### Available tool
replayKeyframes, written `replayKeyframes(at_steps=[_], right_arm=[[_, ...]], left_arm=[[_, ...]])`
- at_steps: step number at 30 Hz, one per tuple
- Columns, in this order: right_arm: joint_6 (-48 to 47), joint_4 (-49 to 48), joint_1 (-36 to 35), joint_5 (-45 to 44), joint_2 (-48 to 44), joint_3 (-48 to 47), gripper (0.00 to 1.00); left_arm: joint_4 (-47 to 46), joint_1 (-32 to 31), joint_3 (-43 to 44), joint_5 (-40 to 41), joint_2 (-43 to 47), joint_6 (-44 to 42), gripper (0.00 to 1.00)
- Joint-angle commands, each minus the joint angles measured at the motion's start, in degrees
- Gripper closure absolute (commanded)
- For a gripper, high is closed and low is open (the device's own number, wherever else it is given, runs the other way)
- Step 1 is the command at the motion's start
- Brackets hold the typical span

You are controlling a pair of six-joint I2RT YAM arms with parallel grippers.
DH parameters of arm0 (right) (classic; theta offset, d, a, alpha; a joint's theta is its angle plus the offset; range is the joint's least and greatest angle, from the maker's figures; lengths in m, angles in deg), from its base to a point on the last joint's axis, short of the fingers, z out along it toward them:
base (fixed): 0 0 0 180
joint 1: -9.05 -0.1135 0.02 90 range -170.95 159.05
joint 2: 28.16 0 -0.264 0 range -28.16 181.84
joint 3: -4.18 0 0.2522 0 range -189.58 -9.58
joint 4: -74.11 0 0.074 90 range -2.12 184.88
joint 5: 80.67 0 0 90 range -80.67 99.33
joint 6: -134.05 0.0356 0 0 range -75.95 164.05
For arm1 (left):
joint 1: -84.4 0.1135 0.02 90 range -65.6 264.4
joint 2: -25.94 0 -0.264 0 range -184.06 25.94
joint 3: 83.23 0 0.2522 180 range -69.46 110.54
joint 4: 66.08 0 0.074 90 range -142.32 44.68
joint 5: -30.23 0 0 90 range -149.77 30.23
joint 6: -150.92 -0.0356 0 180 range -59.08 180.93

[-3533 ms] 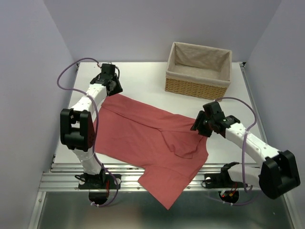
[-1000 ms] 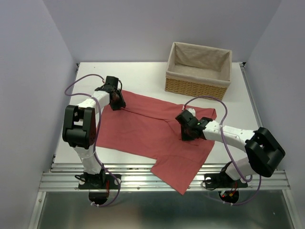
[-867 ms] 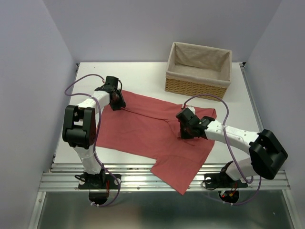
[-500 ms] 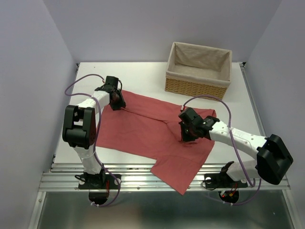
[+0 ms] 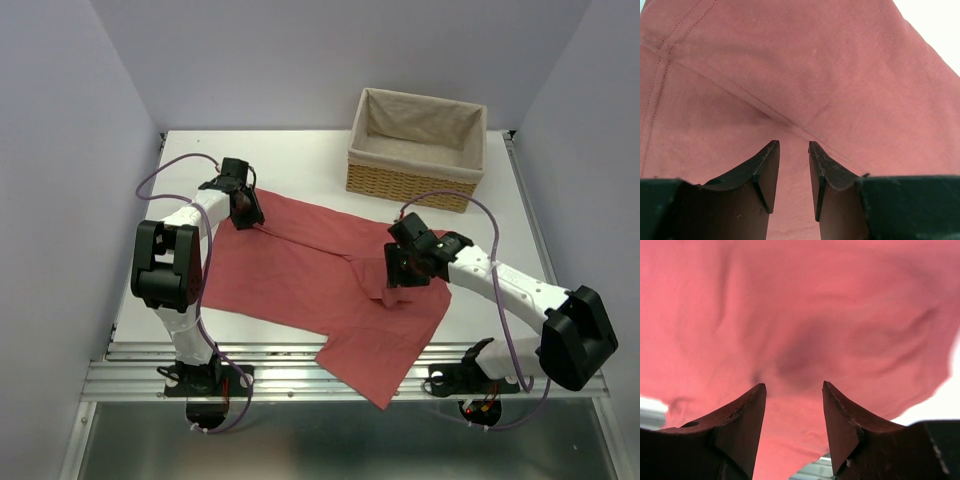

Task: Roll the t-shirts
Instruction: Fold the T-shirt at the center of the board.

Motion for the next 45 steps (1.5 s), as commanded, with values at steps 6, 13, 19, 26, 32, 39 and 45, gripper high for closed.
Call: replayKeyframes(at_steps=[6, 13, 19, 26, 32, 39, 45], right_arm=[[-0.88, -7.47, 23.10, 1.72, -3.75, 0.85, 0.46], [1.49, -19.42, 35.35, 10.51, 0.91, 4.64, 0.49], [0.88, -23.20, 37.55, 8.50, 7.06, 4.20, 0.54], [1.75, -25.85, 37.55, 7.62, 12.42, 2.71, 0.62], [1.75, -26.55, 38.61, 2.70, 15.77, 3.05, 0.73], [1.49, -26.38, 38.61, 1.99, 13.31, 4.02, 0.72], [0.70, -24.01, 38.61, 2.26, 8.92, 3.85, 0.66]], left_arm=[[0.20, -0.17, 2.47, -1.32, 2.49, -0.69, 0.58], [0.64, -0.35, 3.44, -2.12, 2.76, -1.04, 0.58], [0.29, -0.26, 4.31, -2.20, 2.59, -0.78, 0.57], [0.20, -0.35, 7.74, -3.08, -1.37, -0.87, 0.57], [1.34, -0.26, 11.78, -3.26, -5.85, -0.69, 0.56], [1.78, -0.35, 13.10, -3.43, -7.79, -0.87, 0.57], [1.87, -0.26, 13.19, -2.99, -6.56, -0.87, 0.57]])
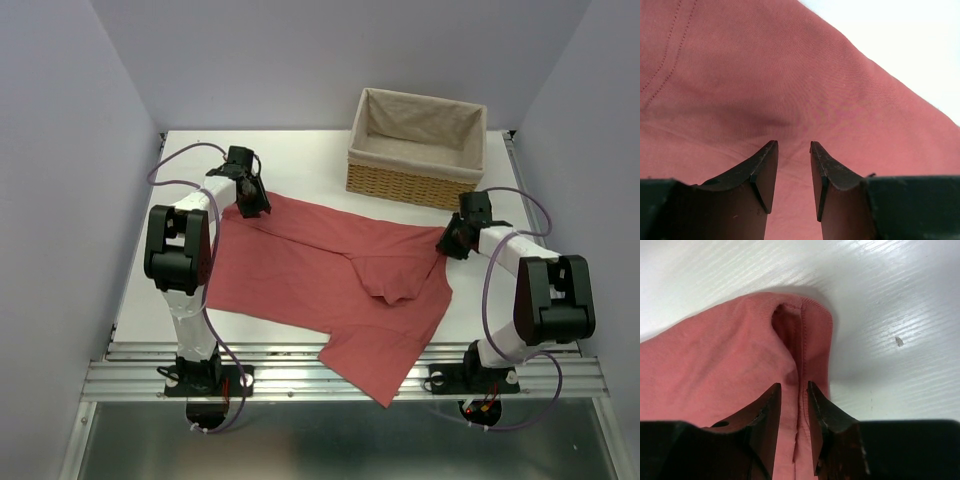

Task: Roll the t-shirts
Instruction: Fold the T-shirt at the center of the board.

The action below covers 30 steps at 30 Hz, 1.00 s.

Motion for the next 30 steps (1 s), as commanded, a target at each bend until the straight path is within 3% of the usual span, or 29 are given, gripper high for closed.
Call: replayKeyframes(at_steps=[1, 15, 30], right_arm=[[-1.05, 1.06, 0.55, -2.35, -5.01, -0.17, 0.66], [-1.67, 3.36, 0.55, -3.32, -10.11, -0.96, 0.65], [-0.70, 1.95, 0.55, 2.39, -8.70, -2.02, 0.65]], left_arm=[[0.56, -0.15, 2.48, -0.15, 2.58, -0.52, 0.56], [-0.05, -0.15, 2.48, -0.41, 4.69, -0.52, 0.56], [-0.94, -0.24, 2.39, -1.91, 4.69, -0.52, 0.60]])
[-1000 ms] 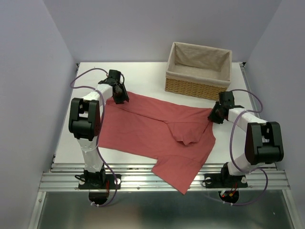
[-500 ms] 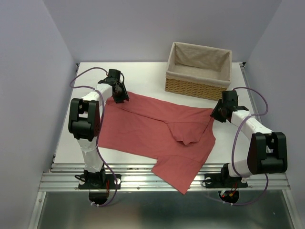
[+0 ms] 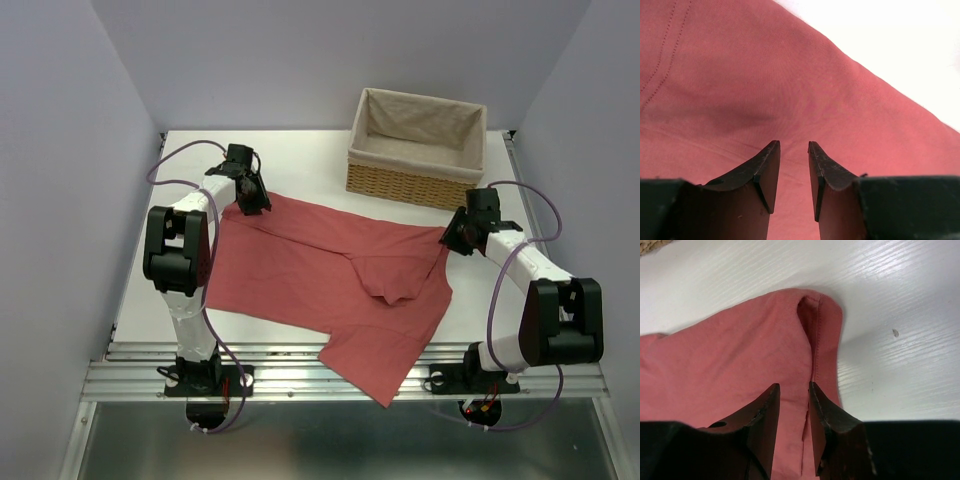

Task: Roll the t-shirts
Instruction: Fold the T-shirt at the center of the board.

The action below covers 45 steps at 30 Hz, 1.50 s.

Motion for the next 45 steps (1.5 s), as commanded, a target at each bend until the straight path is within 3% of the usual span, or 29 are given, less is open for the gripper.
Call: replayKeyframes(at_steps=[1, 14, 31, 45], right_arm=[[0.24, -2.20, 0.49, 2.17, -0.29, -0.99, 0.65], [0.68, -6.69, -0.04, 2.00, 7.26, -0.55, 0.65], [1.03, -8.18, -0.04, -5.56, 12.19, 0.95, 0.65], [3.58, -10.82, -0.04, -13.91, 21.15, -5.55, 0.62]], left_arm=[[-0.59, -0.24, 2.15, -0.71, 3.88, -0.52, 0.60], [0.03, -0.24, 4.87, -1.15, -0.33, -0.69, 0.60], [0.47, 0.20, 6.46, -0.62, -8.15, -1.22, 0.59], [2.41, 3.10, 21.40, -6.07, -20.29, -0.78, 0.59]])
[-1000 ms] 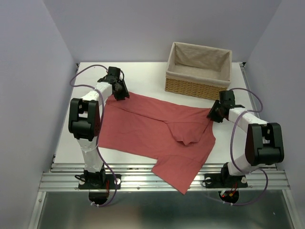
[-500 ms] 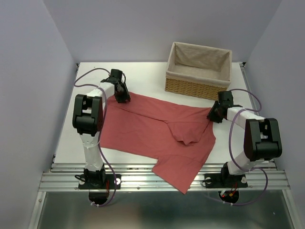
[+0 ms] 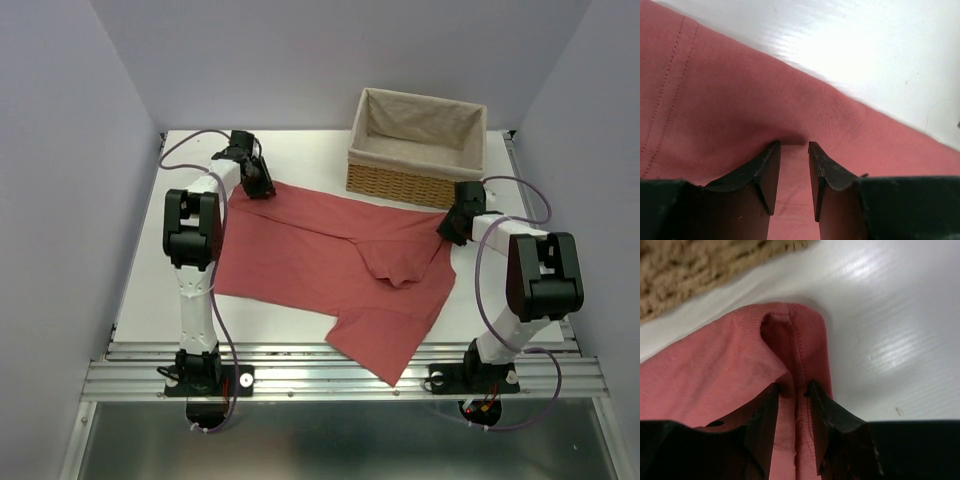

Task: Roll the t-shirts
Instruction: Fold the T-shirt at the center of the board.

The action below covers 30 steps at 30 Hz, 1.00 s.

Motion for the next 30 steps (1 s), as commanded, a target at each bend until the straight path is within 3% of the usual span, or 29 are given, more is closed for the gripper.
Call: replayKeyframes(at_steps=[1, 6, 10, 13, 17, 24, 30], right_arm=[[0.98, -0.11, 0.07, -5.52, 6.63, -1.84, 0.62], [1.16, 0.59, 0.07, -3.77, 6.75, -4.66, 0.63], [-0.42, 3.31, 0.07, -3.50, -1.50, -3.00, 0.61], [-1.57, 6.91, 0.07, -2.71, -9.24, -1.42, 0.45], [-1.92, 9.29, -0.46, 0.53, -17.50, 0.61, 0.41], [6.22, 12.37, -22.21, 1.77, -25.95, 4.82, 0.32], [18.81, 7.99, -33.50, 3.87, -29.29, 10.18, 0.32]], left_arm=[[0.94, 0.74, 4.23, -0.76, -4.50, -0.26, 0.59], [4.89, 0.65, 11.19, -0.23, -6.89, -1.31, 0.59], [4.89, 0.56, 9.80, 1.26, -0.58, -2.10, 0.57], [6.12, 0.56, 9.36, 3.55, 3.82, -3.07, 0.56], [7.27, 0.56, 7.60, 4.17, 9.18, -3.42, 0.56], [5.43, 0.56, -3.36, 4.78, 19.20, -2.45, 0.56], [4.11, 0.56, -10.41, 5.13, 26.50, -2.01, 0.56]])
